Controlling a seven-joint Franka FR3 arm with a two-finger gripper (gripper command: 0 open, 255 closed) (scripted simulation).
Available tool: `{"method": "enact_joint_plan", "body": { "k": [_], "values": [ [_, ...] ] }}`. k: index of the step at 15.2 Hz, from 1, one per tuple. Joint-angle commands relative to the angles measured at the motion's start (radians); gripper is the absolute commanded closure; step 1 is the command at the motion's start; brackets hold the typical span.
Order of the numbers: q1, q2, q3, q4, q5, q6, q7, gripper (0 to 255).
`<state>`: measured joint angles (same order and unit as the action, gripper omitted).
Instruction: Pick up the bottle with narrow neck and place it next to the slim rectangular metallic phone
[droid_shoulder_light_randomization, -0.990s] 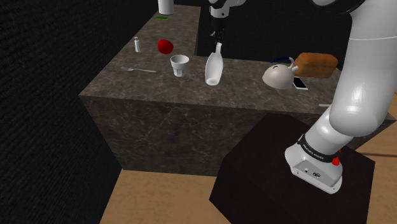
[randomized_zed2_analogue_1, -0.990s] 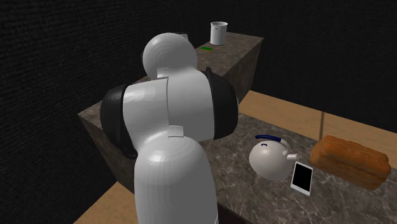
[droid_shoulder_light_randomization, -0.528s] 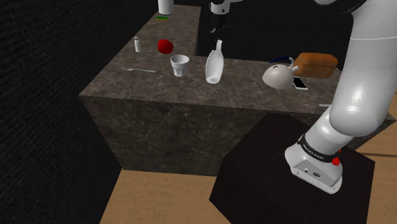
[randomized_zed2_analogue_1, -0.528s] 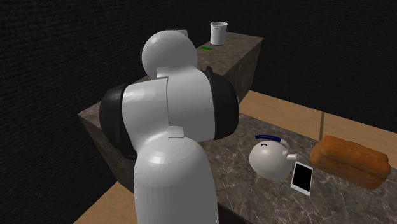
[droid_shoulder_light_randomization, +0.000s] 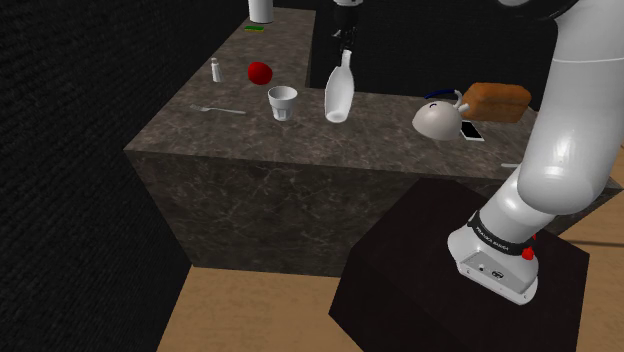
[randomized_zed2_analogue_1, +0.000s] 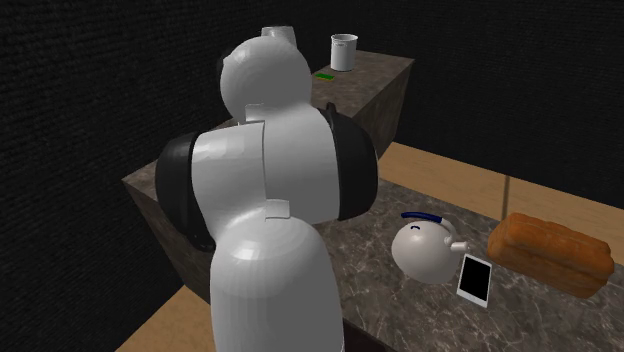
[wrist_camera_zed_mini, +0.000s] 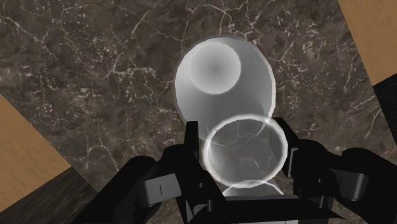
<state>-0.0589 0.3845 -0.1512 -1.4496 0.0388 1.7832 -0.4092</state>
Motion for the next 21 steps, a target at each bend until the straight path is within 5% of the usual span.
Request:
{"method": "enact_joint_plan", "body": {
  "k": [1, 21],
  "values": [
    [0.000, -0.004, 0.000, 0.022, -0.001, -0.026, 0.001, 255],
    [-0.134, -0.435, -0.123, -0.300, -0.083, -0.123, -0.252, 255]
  ]
}}
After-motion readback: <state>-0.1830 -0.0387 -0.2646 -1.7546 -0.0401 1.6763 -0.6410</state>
